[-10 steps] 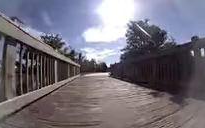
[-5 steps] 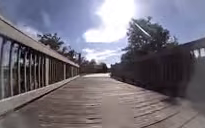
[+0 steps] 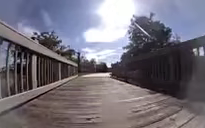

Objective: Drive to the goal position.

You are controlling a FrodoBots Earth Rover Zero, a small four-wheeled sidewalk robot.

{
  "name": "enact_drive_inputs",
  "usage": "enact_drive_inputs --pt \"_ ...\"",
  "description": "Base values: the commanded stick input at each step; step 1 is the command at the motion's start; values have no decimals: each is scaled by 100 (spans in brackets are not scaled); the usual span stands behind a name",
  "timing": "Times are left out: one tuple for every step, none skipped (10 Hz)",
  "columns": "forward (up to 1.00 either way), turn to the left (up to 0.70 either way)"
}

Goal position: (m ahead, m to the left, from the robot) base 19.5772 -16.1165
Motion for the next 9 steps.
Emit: enact_drive_inputs --pt "85 0" --pt "85 0" --pt "85 0" --pt "85 0" --pt "85 0" --pt "85 0" --pt "85 0" --pt "85 0" --pt "85 0"
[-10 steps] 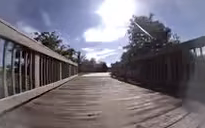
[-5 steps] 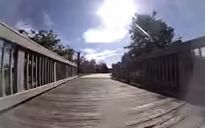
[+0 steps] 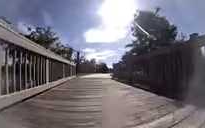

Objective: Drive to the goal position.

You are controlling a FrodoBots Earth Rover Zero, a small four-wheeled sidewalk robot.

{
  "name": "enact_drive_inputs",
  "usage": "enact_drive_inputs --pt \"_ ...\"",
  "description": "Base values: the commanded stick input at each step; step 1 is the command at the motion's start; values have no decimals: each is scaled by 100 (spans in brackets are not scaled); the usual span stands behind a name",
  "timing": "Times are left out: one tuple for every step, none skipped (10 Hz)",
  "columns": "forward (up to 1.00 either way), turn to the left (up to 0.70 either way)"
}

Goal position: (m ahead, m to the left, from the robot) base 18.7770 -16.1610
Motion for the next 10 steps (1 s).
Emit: enact_drive_inputs --pt "85 0" --pt "85 0" --pt "85 0" --pt "85 0" --pt "85 0" --pt "85 0" --pt "85 0" --pt "85 0" --pt "85 0" --pt "85 0"
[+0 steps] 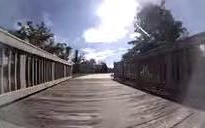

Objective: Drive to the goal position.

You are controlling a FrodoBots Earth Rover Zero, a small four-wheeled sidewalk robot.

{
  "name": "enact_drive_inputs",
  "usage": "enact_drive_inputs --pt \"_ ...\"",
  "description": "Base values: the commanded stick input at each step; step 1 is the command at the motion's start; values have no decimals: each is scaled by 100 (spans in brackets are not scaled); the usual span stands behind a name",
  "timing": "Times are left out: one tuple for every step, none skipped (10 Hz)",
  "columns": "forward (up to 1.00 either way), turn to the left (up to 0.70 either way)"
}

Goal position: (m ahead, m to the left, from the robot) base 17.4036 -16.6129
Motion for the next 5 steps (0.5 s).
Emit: enact_drive_inputs --pt "85 32" --pt "85 34" --pt "85 9" --pt "85 0" --pt "85 0"
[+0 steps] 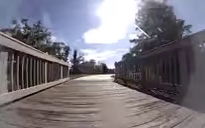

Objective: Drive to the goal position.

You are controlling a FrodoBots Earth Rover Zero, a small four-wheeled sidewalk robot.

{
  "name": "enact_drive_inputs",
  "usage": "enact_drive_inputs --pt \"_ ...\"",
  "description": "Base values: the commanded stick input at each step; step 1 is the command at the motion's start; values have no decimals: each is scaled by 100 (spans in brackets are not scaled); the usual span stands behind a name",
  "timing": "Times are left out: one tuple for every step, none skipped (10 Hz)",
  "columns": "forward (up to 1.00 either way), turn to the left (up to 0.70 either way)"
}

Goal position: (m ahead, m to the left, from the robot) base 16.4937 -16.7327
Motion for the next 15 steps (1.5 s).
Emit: enact_drive_inputs --pt "85 0" --pt "85 0" --pt "85 0" --pt "85 0" --pt "85 0" --pt "85 0" --pt "85 0" --pt "85 0" --pt "85 0" --pt "85 0" --pt "85 0" --pt "85 0" --pt "85 0" --pt "85 0" --pt "85 0"
